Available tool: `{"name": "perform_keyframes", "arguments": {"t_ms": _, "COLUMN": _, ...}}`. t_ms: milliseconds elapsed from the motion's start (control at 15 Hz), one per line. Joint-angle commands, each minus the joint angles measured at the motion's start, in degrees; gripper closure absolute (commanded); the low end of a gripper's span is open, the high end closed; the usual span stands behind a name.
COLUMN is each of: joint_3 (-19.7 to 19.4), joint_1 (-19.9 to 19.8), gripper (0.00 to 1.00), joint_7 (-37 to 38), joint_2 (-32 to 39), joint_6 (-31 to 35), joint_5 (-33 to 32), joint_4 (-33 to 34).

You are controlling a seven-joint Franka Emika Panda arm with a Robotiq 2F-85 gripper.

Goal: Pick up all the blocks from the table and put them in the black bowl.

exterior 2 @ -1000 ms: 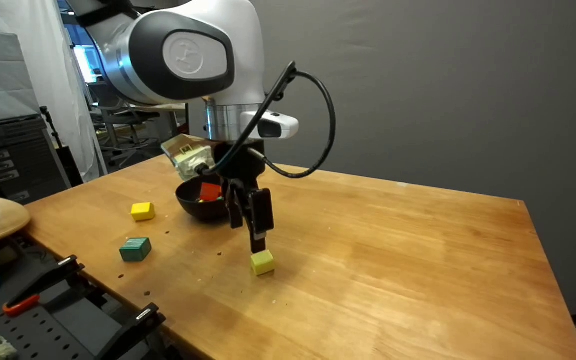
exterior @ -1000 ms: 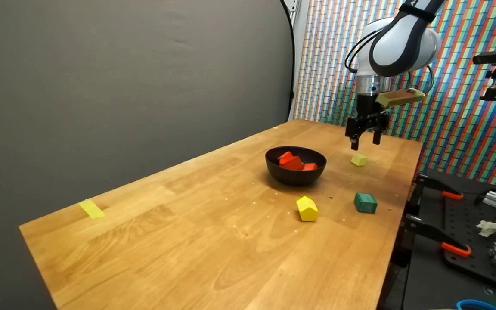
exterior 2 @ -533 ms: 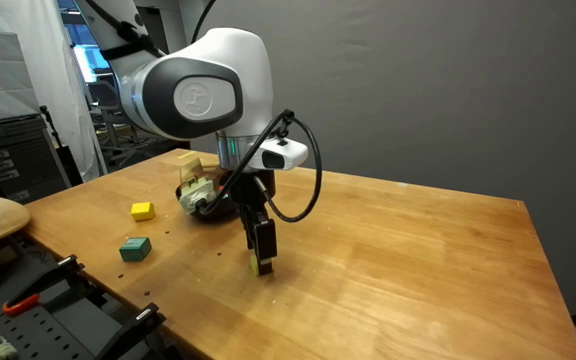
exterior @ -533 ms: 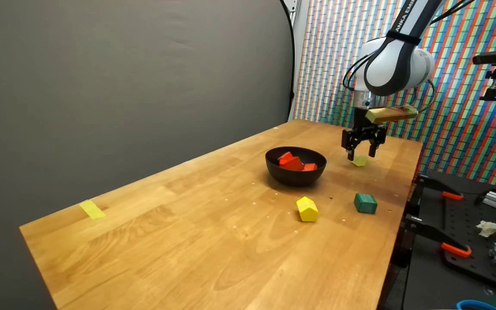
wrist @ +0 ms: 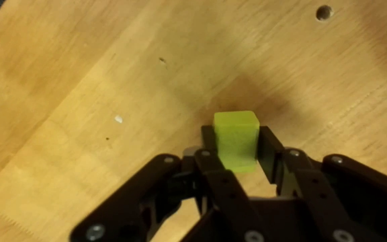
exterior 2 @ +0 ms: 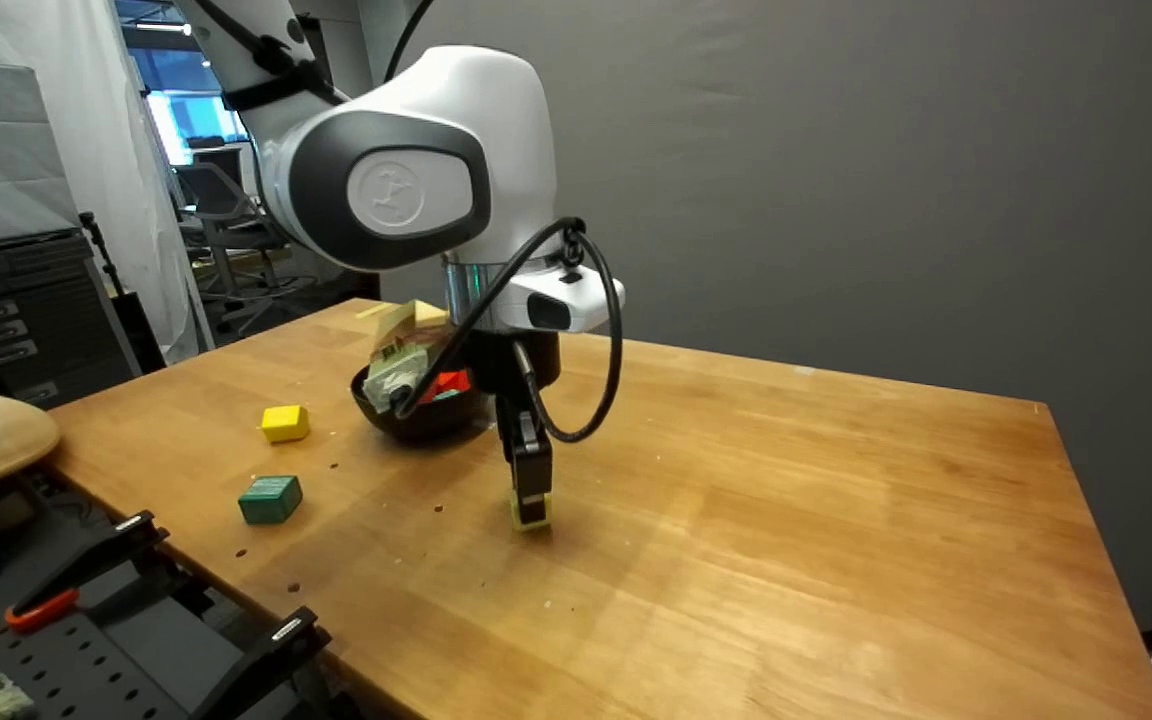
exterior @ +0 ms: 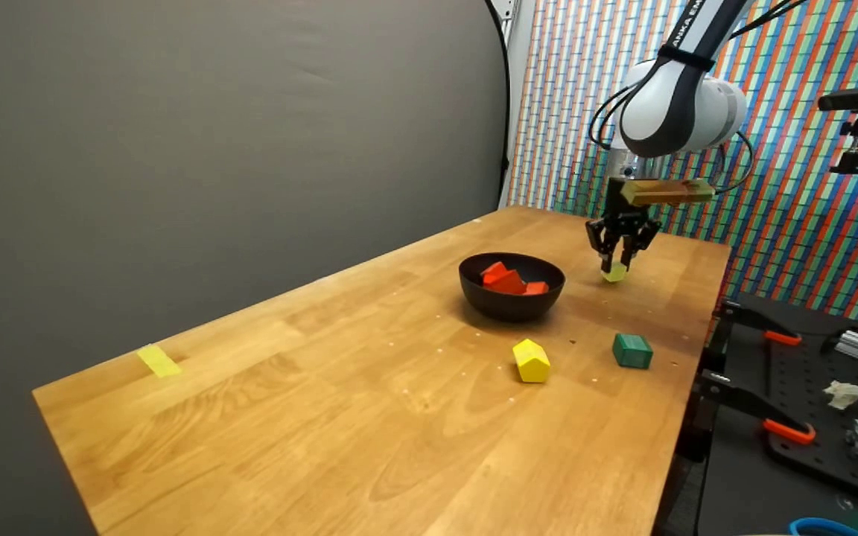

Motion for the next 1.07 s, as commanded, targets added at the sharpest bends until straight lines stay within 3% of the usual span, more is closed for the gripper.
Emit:
{"name": "perform_keyframes", "arguments": {"t_ms": 0, "joint_3": 0.9, "joint_1": 3.5, "gripper": 0.86, "joint_7": 2.5, "joint_2": -11.4, "joint_6": 3.5, "joint_5": 1.3, "joint_4": -4.9}}
{"name": "perform_keyframes", "arguments": {"t_ms": 133, "joint_3": 2.5, "joint_1": 5.9, "gripper": 0.86, "joint_7": 3.7, "joint_2": -15.1, "joint_6": 6.1, "joint_5": -0.1, "joint_4": -6.0}}
{"name": "perform_keyframes", "arguments": {"t_ms": 267, "joint_3": 7.1, "joint_1": 7.8, "gripper": 0.86, "joint_7": 3.0, "joint_2": -18.2, "joint_6": 6.7, "joint_5": 2.8, "joint_4": -5.8}}
{"name": "perform_keyframes", "arguments": {"t_ms": 467, "joint_3": 13.8, "joint_1": 11.6, "gripper": 0.86, "joint_7": -2.3, "joint_2": -17.7, "joint_6": 5.2, "joint_5": 16.9, "joint_4": -2.2}}
{"name": "perform_keyframes", "arguments": {"t_ms": 667, "joint_3": 15.3, "joint_1": 14.2, "gripper": 0.85, "joint_7": -7.2, "joint_2": -13.3, "joint_6": 4.4, "joint_5": 27.3, "joint_4": 1.6}}
{"name": "perform_keyframes", "arguments": {"t_ms": 733, "joint_3": 15.3, "joint_1": 14.1, "gripper": 0.65, "joint_7": -7.4, "joint_2": -12.3, "joint_6": 3.6, "joint_5": 27.7, "joint_4": 2.1}}
{"name": "perform_keyframes", "arguments": {"t_ms": 800, "joint_3": 15.2, "joint_1": 13.9, "gripper": 0.4, "joint_7": -7.3, "joint_2": -11.5, "joint_6": 4.3, "joint_5": 27.5, "joint_4": 2.3}}
{"name": "perform_keyframes", "arguments": {"t_ms": 867, "joint_3": 14.8, "joint_1": 13.5, "gripper": 0.39, "joint_7": -6.5, "joint_2": -11.1, "joint_6": 3.5, "joint_5": 25.7, "joint_4": 2.3}}
{"name": "perform_keyframes", "arguments": {"t_ms": 1000, "joint_3": 14.8, "joint_1": 12.0, "gripper": 0.26, "joint_7": -4.4, "joint_2": -11.2, "joint_6": 3.7, "joint_5": 21.2, "joint_4": 1.5}}
